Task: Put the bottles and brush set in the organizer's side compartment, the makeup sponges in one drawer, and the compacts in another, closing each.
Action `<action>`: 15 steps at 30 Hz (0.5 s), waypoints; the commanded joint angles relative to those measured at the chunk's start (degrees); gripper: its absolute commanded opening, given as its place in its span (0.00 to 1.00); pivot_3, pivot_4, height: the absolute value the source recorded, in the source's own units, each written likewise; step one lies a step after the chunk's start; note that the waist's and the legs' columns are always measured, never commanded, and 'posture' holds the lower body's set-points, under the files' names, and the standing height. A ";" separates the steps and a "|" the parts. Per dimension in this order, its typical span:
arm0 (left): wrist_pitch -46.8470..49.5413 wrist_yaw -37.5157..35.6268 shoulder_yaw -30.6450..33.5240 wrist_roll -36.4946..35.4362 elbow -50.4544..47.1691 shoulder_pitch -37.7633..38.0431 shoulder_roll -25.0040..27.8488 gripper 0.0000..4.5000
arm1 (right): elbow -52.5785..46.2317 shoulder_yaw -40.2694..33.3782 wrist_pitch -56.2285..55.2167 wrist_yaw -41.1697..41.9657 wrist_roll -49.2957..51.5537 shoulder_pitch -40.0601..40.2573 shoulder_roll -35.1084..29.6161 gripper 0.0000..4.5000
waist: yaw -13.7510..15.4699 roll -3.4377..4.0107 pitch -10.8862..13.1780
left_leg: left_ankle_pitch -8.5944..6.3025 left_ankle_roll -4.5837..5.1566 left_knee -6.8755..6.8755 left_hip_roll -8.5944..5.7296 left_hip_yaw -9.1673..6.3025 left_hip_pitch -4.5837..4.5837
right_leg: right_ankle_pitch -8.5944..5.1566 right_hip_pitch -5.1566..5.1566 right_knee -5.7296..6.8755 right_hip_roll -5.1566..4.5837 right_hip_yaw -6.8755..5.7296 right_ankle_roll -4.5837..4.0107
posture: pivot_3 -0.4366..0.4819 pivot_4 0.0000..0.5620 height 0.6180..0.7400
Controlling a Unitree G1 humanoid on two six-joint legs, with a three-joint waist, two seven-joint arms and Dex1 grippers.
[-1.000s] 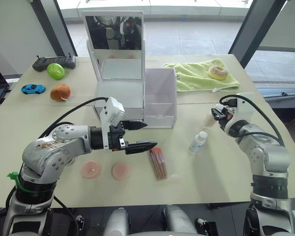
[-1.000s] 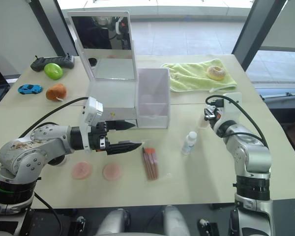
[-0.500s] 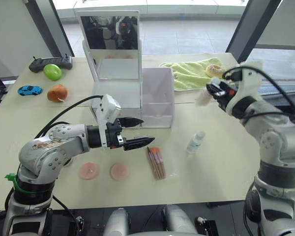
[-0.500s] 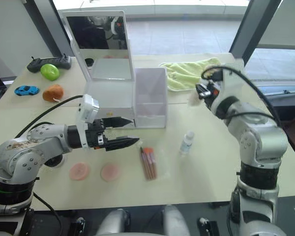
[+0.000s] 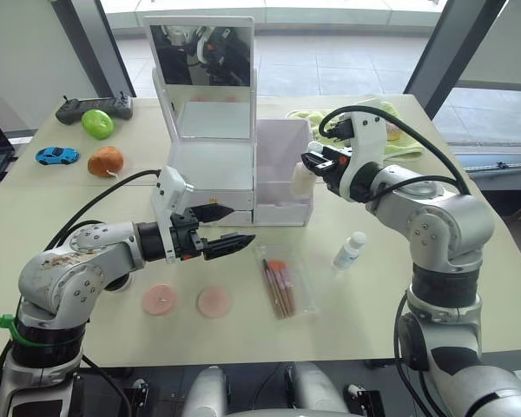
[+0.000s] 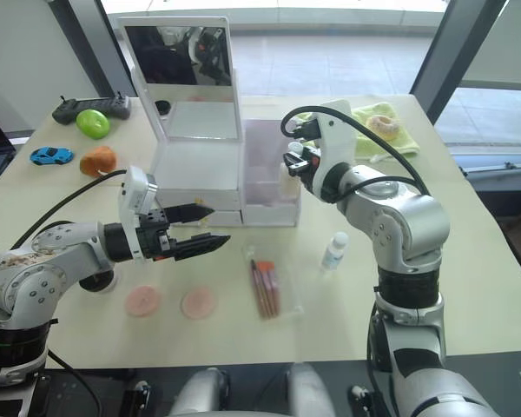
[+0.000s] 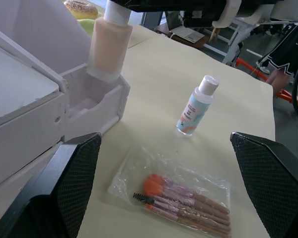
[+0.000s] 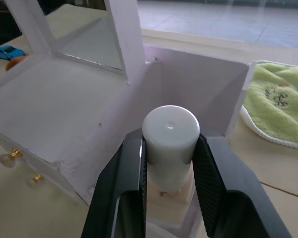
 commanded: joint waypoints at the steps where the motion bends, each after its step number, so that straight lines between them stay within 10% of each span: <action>1: -1.10 0.06 1.40 0.09 -1.22 -0.10 0.51 1.00 | 0.05 0.44 -3.09 0.08 -1.37 -0.63 1.29 0.21 | -0.15 0.00 0.00 | 0.00 0.00 -0.01 0.00 0.00 0.00 | 0.00 -0.02 0.01 0.01 0.01 0.00 | 0.48 0.27 1.00; 15: -1.38 0.73 1.18 -0.09 -1.24 -0.52 -0.21 1.00 | 4.17 3.50 -6.25 -1.17 -7.65 3.29 5.05 0.21 | -0.10 0.00 0.00 | 0.00 0.00 -0.01 0.01 0.00 -0.01 | 0.00 -0.03 0.00 0.02 0.01 0.02 | 0.48 0.27 1.00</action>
